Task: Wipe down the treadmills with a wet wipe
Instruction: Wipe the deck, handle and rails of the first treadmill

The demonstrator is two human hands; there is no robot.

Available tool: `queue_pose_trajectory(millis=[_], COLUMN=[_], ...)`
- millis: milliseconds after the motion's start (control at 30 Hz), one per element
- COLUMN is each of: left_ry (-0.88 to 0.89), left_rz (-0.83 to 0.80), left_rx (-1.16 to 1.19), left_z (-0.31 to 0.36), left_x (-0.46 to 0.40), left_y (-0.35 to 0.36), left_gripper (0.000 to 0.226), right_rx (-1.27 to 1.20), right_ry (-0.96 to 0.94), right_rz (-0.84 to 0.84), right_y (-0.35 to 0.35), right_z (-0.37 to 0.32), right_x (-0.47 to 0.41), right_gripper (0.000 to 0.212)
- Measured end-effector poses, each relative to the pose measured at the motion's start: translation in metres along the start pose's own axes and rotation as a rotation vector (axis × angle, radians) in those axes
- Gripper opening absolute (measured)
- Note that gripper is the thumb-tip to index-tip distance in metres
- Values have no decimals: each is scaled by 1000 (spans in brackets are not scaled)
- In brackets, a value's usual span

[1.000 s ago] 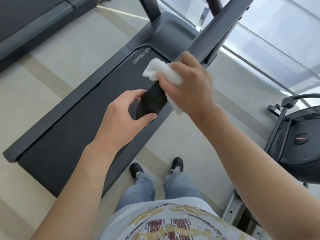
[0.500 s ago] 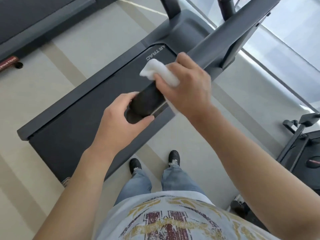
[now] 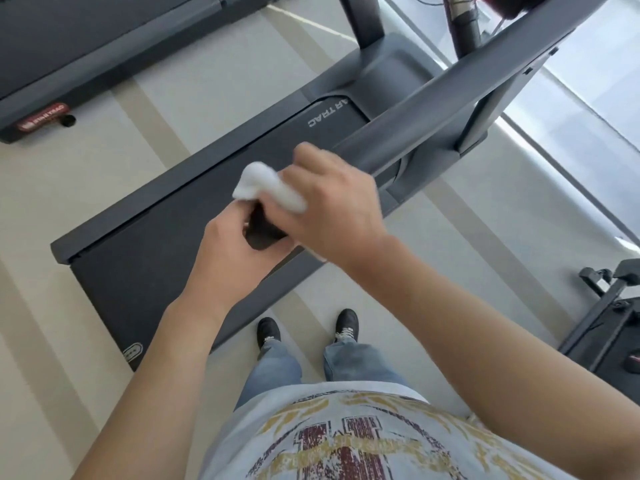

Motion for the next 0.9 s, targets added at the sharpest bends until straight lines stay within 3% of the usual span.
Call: queue_pose_trajectory(millis=[100,200,400,567,767,900], left_ry=[55,80,31,12,70,52], left_rz=[-7,-1,-20,-46,-53,-55], left_rx=[-10,-7,11,-7,-56,-28], left_z=[8,9,3,-7,-15,-25], left_x=[-1,2,5,8,10,12], left_y=[0,1,-6,-14,-19,-21], left_gripper=[51,50,41,40,50,47], right_rx=[21,57,-4,40,86,102], right_ry=[211,322,158,-21,356,244], right_rz=[32,9,64,-63,-22,-55], right_y=[-27,-40,-4,7,-38,-26], right_z=[54,81,-5,-23,58,25], right_x=[-12,-24,1,9,-25,-19], right_gripper=[37,41,32,28,42,36])
Point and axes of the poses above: each hand's wrist, its own x-axis away from the middle knuckle, its own y-axis out of the palm, z = x × y, the point moved 1 cm from there along -x, towards the middle knuckle, and after that the axes turned 14 degrees about -z, right-handed, at the moved point
